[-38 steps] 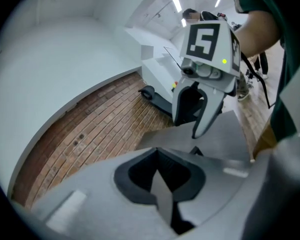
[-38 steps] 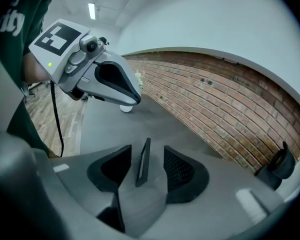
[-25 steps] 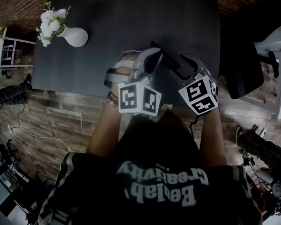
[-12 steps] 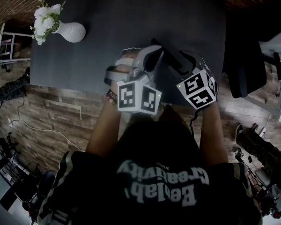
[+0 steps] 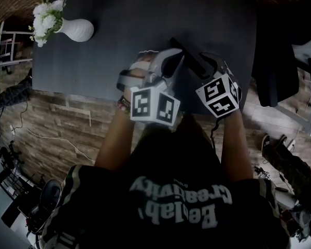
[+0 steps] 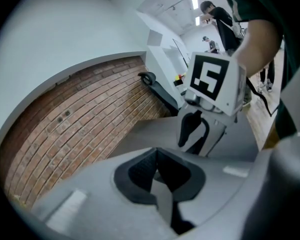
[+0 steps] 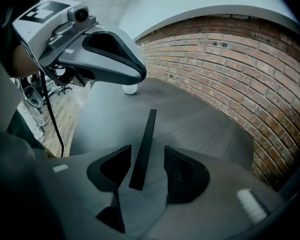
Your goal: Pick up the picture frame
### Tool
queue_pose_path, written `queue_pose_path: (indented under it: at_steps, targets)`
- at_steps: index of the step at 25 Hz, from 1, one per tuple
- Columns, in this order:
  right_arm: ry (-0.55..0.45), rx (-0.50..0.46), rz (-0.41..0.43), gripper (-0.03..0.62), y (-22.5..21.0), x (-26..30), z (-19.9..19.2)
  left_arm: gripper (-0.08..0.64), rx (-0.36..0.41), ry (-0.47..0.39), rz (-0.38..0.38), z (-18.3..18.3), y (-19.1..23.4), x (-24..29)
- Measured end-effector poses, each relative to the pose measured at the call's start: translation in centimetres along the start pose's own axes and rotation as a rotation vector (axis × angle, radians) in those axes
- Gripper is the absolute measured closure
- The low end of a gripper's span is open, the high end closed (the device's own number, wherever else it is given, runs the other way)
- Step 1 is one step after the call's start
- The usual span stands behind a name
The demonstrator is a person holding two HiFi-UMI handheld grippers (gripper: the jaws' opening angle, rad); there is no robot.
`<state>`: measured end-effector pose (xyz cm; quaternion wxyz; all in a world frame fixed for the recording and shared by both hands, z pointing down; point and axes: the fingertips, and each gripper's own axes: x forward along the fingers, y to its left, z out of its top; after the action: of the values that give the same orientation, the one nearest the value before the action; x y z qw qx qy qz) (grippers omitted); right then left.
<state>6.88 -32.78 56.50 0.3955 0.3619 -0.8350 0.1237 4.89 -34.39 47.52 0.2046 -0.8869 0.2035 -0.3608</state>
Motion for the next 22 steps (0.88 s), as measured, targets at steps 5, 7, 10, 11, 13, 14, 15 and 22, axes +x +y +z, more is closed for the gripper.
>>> queue_pose_path:
  at_steps: [5,7,10,11,13,14,15,22]
  targets:
    - [0.009,0.003,0.015,0.379,0.2,1.2,-0.7,0.557,0.000,0.013,-0.011,-0.7,-0.2,0.6]
    - [0.012,0.000,0.012,0.382,0.2,1.6,-0.8,0.557,-0.002,0.021,-0.011,-1.1,-0.2,0.7]
    - [0.022,0.000,0.012,0.387,0.3,2.4,-1.1,0.557,-0.011,0.036,-0.009,-1.9,-0.1,0.8]
    - [0.025,0.000,0.013,0.387,0.3,2.7,-1.3,0.557,-0.014,0.041,-0.010,-2.2,-0.1,0.9]
    - [0.028,-0.001,0.015,0.394,0.3,3.3,-1.4,0.557,-0.020,0.047,-0.017,-2.8,-0.1,1.0]
    - [0.029,0.000,0.017,0.399,0.3,3.6,-1.5,0.557,-0.022,0.050,-0.021,-3.1,-0.2,1.0]
    - [0.030,0.000,0.022,0.400,0.4,3.9,-1.5,0.557,-0.025,0.055,-0.024,-3.4,-0.3,1.0]
    - [0.057,-0.065,-0.020,0.575,0.4,5.0,-1.4,0.557,-0.040,0.080,-0.023,-5.0,-0.2,0.7]
